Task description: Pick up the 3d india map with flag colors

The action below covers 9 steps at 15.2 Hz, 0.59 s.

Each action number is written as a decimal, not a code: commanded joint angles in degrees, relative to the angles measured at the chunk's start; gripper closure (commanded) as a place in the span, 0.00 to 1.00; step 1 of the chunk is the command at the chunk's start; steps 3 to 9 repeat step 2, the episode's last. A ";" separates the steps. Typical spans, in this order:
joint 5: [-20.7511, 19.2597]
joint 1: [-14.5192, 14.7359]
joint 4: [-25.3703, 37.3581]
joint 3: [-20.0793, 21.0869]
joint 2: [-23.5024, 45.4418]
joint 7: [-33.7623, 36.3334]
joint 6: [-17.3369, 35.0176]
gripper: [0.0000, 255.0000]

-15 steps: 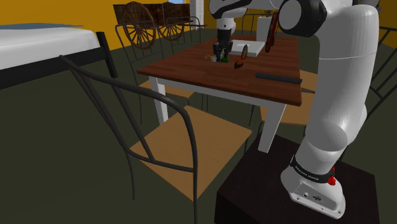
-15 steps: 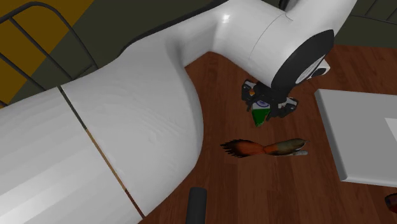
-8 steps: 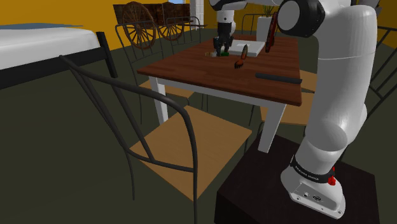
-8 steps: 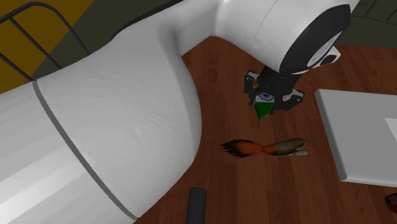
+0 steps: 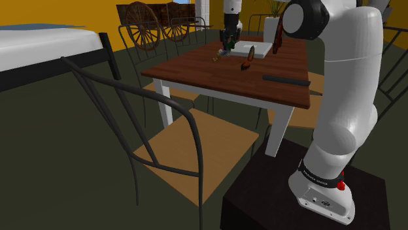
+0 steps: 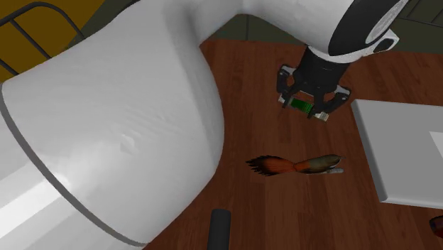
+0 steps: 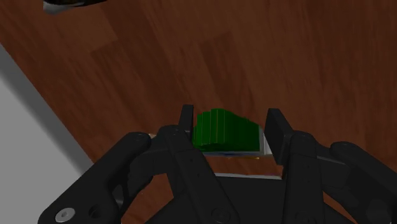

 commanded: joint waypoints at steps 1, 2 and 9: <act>0.10 -0.15 1.56 -0.01 0.35 0.01 -1.25 1.00; 0.10 -0.15 1.55 -0.01 0.35 0.01 -1.25 1.00; 0.10 -0.15 1.55 -0.01 0.35 0.01 -1.25 1.00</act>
